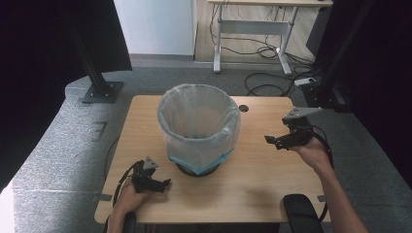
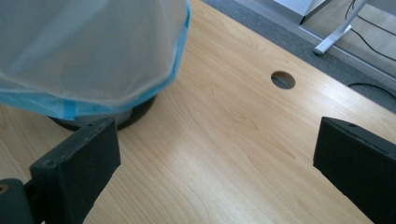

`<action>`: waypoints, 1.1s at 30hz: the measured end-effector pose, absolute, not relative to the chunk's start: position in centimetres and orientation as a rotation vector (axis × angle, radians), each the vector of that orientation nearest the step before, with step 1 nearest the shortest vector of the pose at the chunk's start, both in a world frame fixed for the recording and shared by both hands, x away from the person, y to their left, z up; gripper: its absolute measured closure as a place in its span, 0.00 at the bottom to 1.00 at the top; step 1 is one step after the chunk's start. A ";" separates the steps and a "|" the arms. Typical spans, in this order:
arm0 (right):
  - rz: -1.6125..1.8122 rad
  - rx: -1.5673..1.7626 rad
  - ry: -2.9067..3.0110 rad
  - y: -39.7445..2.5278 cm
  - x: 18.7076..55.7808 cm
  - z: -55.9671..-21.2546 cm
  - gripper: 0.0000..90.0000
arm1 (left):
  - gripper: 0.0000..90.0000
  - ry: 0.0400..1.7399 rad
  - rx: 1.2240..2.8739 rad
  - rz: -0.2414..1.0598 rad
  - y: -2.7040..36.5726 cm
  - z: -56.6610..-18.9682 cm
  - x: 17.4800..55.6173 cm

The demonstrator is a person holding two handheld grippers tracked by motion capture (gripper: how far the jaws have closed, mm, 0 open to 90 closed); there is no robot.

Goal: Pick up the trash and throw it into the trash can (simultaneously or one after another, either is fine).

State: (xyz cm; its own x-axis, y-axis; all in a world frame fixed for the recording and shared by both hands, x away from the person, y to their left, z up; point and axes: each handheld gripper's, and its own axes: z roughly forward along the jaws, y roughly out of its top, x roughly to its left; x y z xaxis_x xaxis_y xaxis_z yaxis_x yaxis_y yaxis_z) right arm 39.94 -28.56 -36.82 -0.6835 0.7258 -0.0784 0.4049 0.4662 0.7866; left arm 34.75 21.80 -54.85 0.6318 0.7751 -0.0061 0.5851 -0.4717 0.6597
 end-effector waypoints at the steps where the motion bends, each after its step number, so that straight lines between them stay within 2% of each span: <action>1: 1.076 0.957 2.312 -28.7 39.9 -37.2 0.00 | 0.00 1.058 2.221 0.391 21.8 -54.8 34.7; 33: 0.904 1.095 2.357 -30.8 38.7 -51.1 0.01 | 0.00 1.057 2.220 0.392 21.8 -54.9 34.7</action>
